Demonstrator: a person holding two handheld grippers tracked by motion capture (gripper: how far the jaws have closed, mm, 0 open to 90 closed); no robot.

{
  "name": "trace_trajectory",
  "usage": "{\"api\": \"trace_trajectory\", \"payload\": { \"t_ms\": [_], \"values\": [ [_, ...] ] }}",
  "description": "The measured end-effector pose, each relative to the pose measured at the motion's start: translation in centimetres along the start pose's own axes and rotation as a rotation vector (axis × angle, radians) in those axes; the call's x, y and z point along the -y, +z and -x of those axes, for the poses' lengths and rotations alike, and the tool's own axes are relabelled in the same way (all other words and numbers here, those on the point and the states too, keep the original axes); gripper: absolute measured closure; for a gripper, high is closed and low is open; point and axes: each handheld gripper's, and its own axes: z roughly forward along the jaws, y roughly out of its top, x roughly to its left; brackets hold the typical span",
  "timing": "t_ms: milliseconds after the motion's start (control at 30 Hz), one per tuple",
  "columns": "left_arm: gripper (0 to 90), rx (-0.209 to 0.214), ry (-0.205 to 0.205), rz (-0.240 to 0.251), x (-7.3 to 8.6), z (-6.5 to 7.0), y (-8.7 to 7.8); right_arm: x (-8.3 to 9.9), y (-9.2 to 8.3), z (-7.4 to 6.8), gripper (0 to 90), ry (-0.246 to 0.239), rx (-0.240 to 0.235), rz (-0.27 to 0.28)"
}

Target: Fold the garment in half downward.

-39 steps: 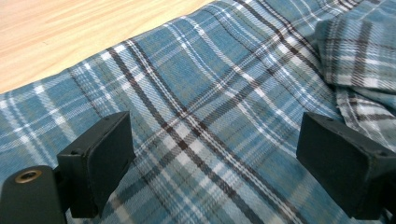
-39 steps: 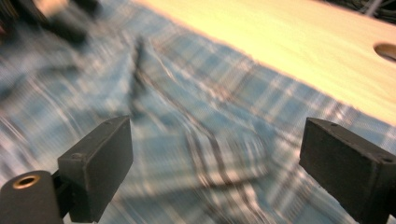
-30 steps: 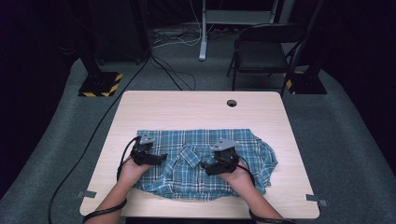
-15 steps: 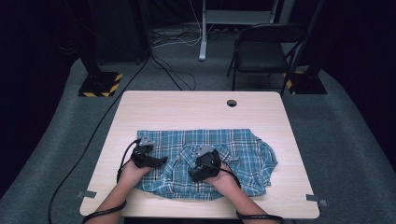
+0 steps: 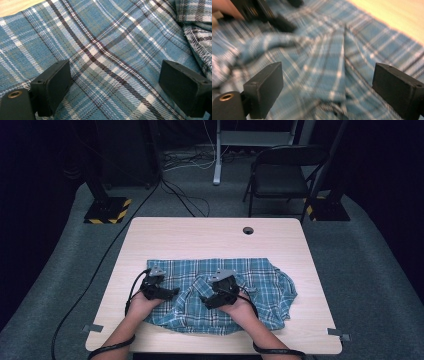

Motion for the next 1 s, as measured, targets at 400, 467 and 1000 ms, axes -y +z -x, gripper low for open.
{"api": "trace_trajectory", "payload": {
  "t_ms": [400,467,1000],
  "values": [
    [10.3,0.003,0.0,0.0,0.0,0.0,0.0,-1.1,3.5,-2.8,9.3,-0.017,-0.059,0.033],
    [10.2,0.002,0.001,0.004,0.0,0.0,0.0,-0.8,4.2,-3.0,9.3,-0.005,-0.067,0.032],
    [11.0,0.011,0.007,-0.038,0.0,0.6,-0.3,1.2,5.7,-3.7,10.5,-0.108,-0.067,-0.063]
  ]
}}
